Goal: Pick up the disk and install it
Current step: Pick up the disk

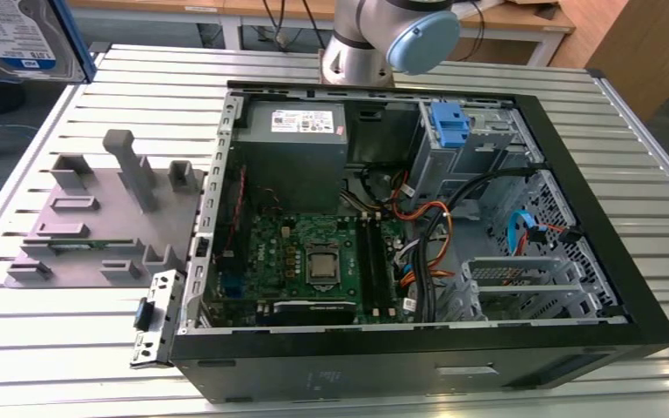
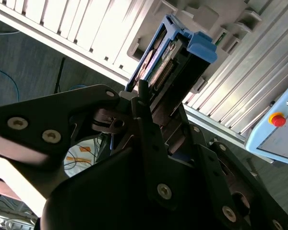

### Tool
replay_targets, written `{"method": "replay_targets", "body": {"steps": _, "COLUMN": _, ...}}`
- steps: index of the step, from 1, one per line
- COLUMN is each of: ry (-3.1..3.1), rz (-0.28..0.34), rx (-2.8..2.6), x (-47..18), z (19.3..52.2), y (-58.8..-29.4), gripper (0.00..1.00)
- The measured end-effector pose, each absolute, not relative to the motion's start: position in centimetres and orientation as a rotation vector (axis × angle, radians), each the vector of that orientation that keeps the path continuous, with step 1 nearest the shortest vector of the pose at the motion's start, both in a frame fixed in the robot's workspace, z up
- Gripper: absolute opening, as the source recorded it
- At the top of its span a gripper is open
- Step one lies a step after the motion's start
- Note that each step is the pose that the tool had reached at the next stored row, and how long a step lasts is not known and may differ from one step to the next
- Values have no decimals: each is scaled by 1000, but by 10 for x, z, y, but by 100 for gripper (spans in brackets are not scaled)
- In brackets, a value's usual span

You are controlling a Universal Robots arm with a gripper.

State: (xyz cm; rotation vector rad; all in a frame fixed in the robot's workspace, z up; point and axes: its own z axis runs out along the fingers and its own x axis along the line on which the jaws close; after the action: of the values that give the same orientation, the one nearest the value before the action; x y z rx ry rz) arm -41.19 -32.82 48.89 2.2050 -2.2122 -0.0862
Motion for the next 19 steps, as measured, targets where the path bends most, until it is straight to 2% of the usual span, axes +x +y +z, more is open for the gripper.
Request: {"method": "replay_targets", "body": {"steps": 19, "ry": -2212, "rz": -86, "rx": 2205, "x": -404, "z": 489, "y": -328, "gripper": 35}}
